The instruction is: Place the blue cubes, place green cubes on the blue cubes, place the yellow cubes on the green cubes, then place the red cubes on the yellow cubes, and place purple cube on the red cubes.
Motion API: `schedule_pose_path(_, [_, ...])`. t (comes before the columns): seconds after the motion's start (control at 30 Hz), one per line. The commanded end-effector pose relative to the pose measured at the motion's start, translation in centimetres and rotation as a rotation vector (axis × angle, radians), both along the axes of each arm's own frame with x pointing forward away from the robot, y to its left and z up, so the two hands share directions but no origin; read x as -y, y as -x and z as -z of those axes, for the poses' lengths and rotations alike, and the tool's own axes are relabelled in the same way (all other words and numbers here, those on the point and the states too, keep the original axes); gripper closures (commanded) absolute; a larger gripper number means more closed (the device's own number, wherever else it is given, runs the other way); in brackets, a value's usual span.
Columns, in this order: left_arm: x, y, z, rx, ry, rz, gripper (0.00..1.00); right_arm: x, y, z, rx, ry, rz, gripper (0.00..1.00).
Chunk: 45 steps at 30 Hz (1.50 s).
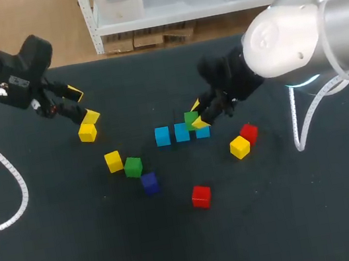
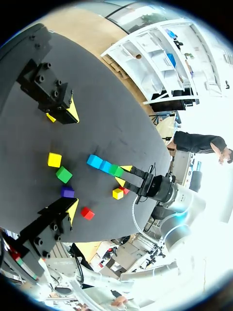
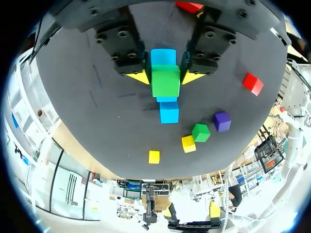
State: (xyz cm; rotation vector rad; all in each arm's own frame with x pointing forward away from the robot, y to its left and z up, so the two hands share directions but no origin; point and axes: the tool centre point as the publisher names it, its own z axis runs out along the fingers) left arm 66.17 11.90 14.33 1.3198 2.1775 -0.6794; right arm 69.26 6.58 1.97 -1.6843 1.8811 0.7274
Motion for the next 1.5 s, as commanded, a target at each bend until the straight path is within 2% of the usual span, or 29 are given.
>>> schedule_pose_path(0.03, [-0.1, 0.1, 0.1, 0.004, 0.005, 0.001, 0.0, 0.0, 0.0, 0.0, -0.003, -0.003, -0.005, 0.0])
schedule_pose_path(0.3, [-0.1, 0.1, 0.1, 0.004, 0.005, 0.001, 0.0, 0.0, 0.0, -0.2, -0.005, -0.003, -0.007, 0.0])
schedule_pose_path(0.43, [-0.1, 0.1, 0.1, 0.004, 0.005, 0.001, 0.0, 0.9, 0.1, -1.2, 0.027, -0.02, 0.015, 0.0])
schedule_pose_path(0.8, [-0.1, 0.1, 0.1, 0.004, 0.005, 0.001, 0.0, 7.1, 1.2, -3.6, 0.072, -0.081, 0.074, 0.0])
schedule_pose_path(1.2, [-0.1, 0.1, 0.1, 0.004, 0.005, 0.001, 0.0, 14.1, 3.8, -3.6, 0.066, -0.128, 0.123, 0.0])
schedule_pose_path(1.5, [-0.1, 0.1, 0.1, 0.004, 0.005, 0.001, 0.0, 17.4, 5.1, -3.2, 0.088, -0.152, 0.154, 0.0])
